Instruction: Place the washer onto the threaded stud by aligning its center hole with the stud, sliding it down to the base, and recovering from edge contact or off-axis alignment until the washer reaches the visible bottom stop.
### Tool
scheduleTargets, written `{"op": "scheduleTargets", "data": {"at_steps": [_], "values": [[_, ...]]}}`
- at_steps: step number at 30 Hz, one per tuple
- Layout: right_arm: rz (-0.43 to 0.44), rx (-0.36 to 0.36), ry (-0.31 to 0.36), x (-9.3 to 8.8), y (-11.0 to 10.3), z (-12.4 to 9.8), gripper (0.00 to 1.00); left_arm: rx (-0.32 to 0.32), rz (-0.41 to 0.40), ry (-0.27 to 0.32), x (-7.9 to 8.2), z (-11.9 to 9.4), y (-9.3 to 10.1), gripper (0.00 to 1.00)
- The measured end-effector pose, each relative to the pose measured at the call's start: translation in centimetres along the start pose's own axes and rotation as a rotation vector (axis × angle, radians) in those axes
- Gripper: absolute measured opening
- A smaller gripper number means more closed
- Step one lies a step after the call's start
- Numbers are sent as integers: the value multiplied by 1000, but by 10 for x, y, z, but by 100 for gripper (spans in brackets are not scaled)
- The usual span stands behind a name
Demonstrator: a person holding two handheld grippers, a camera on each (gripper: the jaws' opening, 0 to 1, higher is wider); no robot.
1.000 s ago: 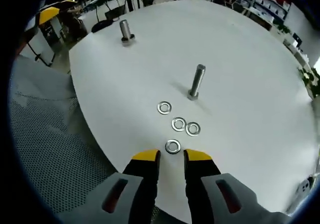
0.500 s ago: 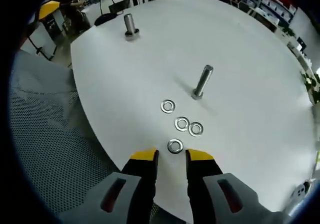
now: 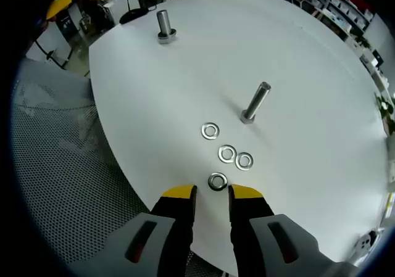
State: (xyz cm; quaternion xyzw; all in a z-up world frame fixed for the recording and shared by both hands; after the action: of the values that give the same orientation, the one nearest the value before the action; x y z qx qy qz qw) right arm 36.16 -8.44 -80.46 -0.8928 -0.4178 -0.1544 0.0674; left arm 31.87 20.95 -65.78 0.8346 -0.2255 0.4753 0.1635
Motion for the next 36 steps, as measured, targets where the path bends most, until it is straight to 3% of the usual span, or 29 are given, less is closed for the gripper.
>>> {"op": "scheduleTargets", "data": {"at_steps": [5,9,15,36], "values": [[1,1,7,0,-1,-1,24,-18,41,35,7,-1,6,39],[-2,3,6,-1,0,0,24,-25,67,17,6,1,9,39],[-21,5,-2,1,-1,0,22,-18,34,14,4,0,4,39],[-38,10,9,6,-2,1,18,-17,49,-22,-1,3,6,39]]}}
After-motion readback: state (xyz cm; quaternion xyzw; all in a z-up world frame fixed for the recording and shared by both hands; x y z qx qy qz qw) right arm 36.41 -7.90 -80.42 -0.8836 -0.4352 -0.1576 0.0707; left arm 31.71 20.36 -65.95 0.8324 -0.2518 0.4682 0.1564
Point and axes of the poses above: the point that each gripper's makers call its tool centre point, and the gripper's own axes: z roughly forward along the fingers, y roughly to its right, x roughly out of its top, the point moved 7 cm from there along -z, roughly backward along the fingers, and after that the axes turned 1 degree about z, right-handed, at the moved point
